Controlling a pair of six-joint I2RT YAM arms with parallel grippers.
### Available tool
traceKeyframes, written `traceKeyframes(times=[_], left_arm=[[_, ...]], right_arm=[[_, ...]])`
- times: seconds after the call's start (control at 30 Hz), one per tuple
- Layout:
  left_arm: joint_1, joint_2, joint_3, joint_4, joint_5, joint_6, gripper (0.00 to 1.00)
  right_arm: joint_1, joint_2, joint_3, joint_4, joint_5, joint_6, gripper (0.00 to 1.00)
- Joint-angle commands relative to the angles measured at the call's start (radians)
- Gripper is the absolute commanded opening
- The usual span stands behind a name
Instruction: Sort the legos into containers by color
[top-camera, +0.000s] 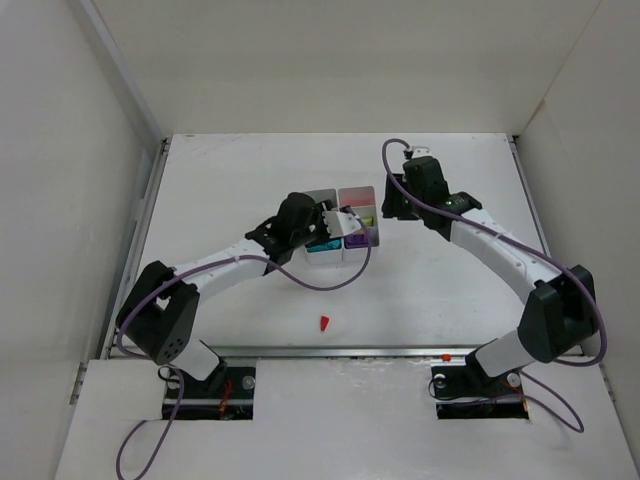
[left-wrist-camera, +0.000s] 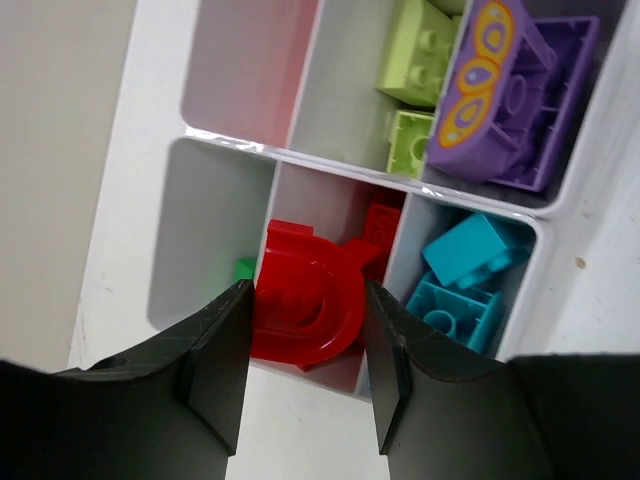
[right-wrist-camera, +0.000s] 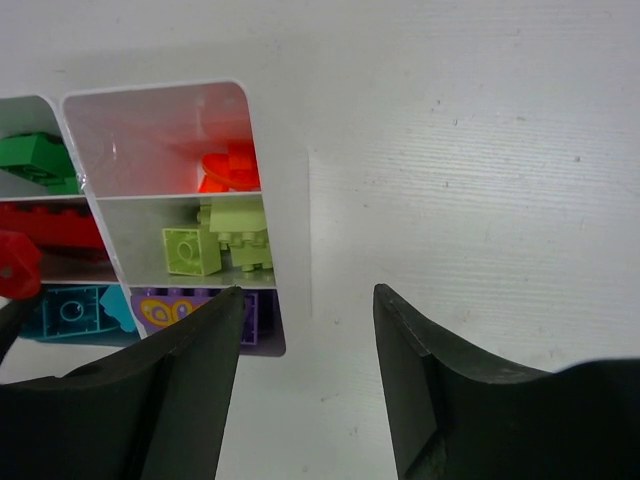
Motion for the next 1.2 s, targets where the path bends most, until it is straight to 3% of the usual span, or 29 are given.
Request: traceKeyframes(times=[0.0, 0.13, 0.3, 0.33, 0.37, 0.67, 0.97, 1.17], left_arm=[[-0.001, 0.0, 0.057, 0.082, -0.04, -0.036, 0.08], [-0.001, 0.009, 0.066, 0.073, -0.024, -0.049, 0.15], [-0.001, 0.02, 0.057, 0.038, 0.015, 0.039, 0.24], [-0.001, 0.02, 0.057, 0.038, 0.015, 0.039, 0.27], [-0.001, 0.02, 0.048, 0.024, 0.024, 0.048, 0.37], [-0.001, 0.02, 0.077, -0.025, 0.024, 0.016, 0.61], [0.008, -0.028, 0.137, -0.11, 0.033, -0.125, 0.64], [0.019, -0.161, 0.191, -0.204, -0.045, -0.343, 0.64]], right_arm=[[-0.007, -0.043, -0.015, 0.041, 0.004, 0.009, 0.6], [-0.007, -0.053, -0.024, 0.041, 0.004, 0.009, 0.6], [-0.007, -0.053, -0.024, 0.041, 0.004, 0.009, 0.6], [-0.007, -0.062, -0.024, 0.041, 0.004, 0.009, 0.6], [-0.007, -0.062, -0.024, 0.032, 0.013, 0.009, 0.6], [-0.007, -0.062, -0.024, 0.032, 0.013, 0.009, 0.6], [0.002, -0.08, -0.024, 0.002, 0.045, -0.02, 0.6], [0.152, -0.109, 0.041, -0.104, 0.163, -0.057, 0.61]])
